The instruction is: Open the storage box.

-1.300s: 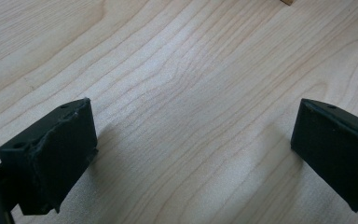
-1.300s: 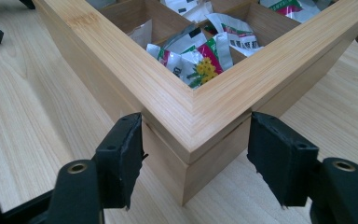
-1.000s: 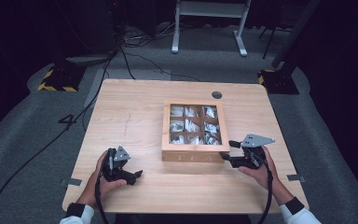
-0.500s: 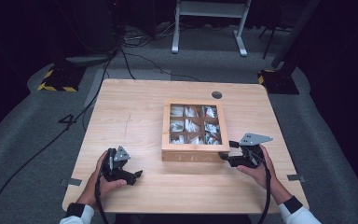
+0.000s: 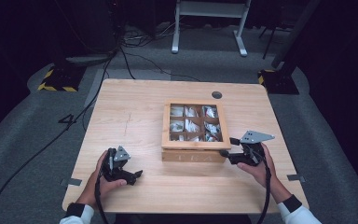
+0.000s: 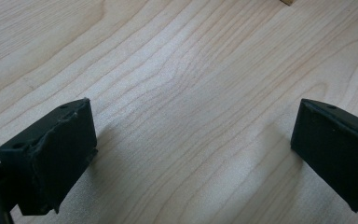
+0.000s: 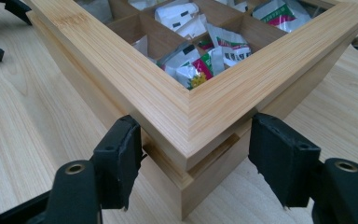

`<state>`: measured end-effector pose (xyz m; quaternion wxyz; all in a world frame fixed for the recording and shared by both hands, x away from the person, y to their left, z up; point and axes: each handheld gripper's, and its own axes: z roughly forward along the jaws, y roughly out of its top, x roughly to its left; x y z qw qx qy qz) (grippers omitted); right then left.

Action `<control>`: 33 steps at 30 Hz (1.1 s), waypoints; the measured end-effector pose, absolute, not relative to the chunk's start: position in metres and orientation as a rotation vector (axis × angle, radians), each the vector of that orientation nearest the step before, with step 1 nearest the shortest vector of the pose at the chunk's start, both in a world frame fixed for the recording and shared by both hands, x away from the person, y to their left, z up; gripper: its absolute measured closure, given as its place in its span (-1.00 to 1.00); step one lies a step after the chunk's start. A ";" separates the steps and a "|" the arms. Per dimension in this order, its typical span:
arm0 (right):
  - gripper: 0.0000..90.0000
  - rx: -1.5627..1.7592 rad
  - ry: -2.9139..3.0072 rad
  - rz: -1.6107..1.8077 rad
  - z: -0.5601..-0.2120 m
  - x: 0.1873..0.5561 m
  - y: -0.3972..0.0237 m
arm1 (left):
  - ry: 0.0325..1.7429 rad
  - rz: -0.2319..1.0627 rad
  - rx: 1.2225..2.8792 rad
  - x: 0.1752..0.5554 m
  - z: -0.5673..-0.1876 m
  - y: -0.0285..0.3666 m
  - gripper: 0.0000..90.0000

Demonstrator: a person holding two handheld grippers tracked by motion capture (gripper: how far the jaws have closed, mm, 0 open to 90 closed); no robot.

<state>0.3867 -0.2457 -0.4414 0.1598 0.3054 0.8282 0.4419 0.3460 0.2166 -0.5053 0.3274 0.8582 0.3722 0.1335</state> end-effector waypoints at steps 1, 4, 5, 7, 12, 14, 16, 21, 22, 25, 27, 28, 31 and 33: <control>-0.22 0.873 2.367 1.263 -0.441 0.387 -0.246 | 0.977 0.346 2.245 0.346 -0.505 0.217 -0.99; -0.23 0.880 2.352 1.281 -0.439 0.387 -0.246 | 0.978 0.345 2.245 0.346 -0.505 0.216 -0.99; -0.23 0.882 2.346 1.284 -0.439 0.387 -0.246 | 0.977 0.346 2.245 0.346 -0.505 0.217 -0.99; -0.22 0.878 2.340 1.280 -0.437 0.388 -0.246 | 0.975 0.350 2.247 0.346 -0.505 0.217 -0.99; -0.24 0.883 2.315 1.298 -0.430 0.390 -0.247 | 0.974 0.353 2.250 0.346 -0.505 0.217 -0.99; -0.25 0.852 2.296 1.284 -0.427 0.389 -0.246 | 0.978 0.345 2.245 0.346 -0.505 0.216 -0.99; -0.27 0.844 2.285 1.282 -0.424 0.388 -0.245 | 0.978 0.346 2.246 0.346 -0.505 0.217 -0.99; -0.28 0.845 2.266 1.316 -0.416 0.391 -0.246 | 0.974 0.353 2.250 0.346 -0.505 0.217 -0.99; -0.28 0.842 2.261 1.318 -0.414 0.392 -0.246 | 0.978 0.346 2.246 0.346 -0.505 0.216 -0.99; -0.28 0.849 2.243 1.340 -0.409 0.393 -0.247 | 0.979 0.345 2.245 0.346 -0.505 0.216 -0.99; -0.28 0.854 2.230 1.363 -0.406 0.395 -0.247 | 0.976 0.352 2.247 0.346 -0.505 0.217 -0.99; -0.28 0.854 2.227 1.366 -0.405 0.395 -0.247 | 0.975 0.353 2.248 0.346 -0.505 0.217 -0.99; -0.28 0.847 2.218 1.364 -0.403 0.396 -0.247 | 0.978 0.347 2.245 0.346 -0.505 0.216 -0.99; -0.28 0.846 2.214 1.364 -0.402 0.397 -0.246 | 0.978 0.352 2.246 0.346 -0.505 0.217 -0.99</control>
